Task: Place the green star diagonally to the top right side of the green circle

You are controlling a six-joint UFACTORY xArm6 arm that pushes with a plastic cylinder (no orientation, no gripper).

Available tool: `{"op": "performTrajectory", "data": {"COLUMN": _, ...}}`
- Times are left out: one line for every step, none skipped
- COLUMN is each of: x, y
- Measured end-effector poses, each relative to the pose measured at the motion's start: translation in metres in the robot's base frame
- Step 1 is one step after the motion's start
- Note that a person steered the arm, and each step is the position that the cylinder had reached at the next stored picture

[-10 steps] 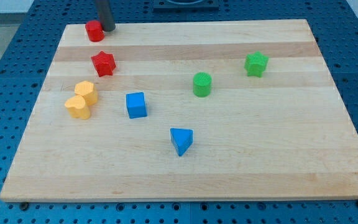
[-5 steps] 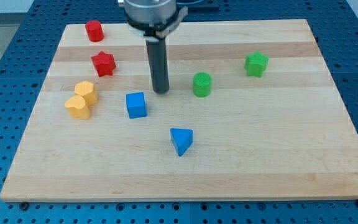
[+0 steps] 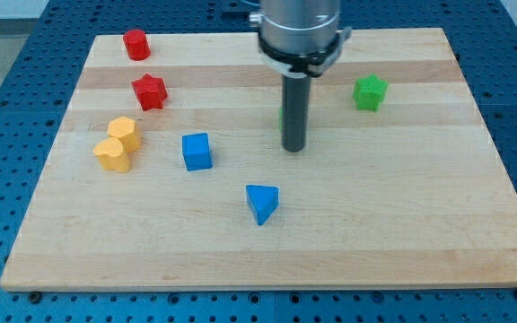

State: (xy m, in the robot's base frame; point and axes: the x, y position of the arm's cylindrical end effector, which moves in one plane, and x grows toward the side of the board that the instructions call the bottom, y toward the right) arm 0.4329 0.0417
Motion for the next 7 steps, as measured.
{"op": "performTrajectory", "data": {"x": -0.014, "y": 0.000}}
{"op": "performTrajectory", "data": {"x": -0.019, "y": -0.011}}
{"op": "performTrajectory", "data": {"x": -0.016, "y": 0.052}}
{"op": "performTrajectory", "data": {"x": -0.023, "y": 0.123}}
{"op": "performTrajectory", "data": {"x": -0.049, "y": 0.120}}
{"op": "performTrajectory", "data": {"x": -0.080, "y": 0.115}}
{"op": "performTrajectory", "data": {"x": -0.081, "y": 0.126}}
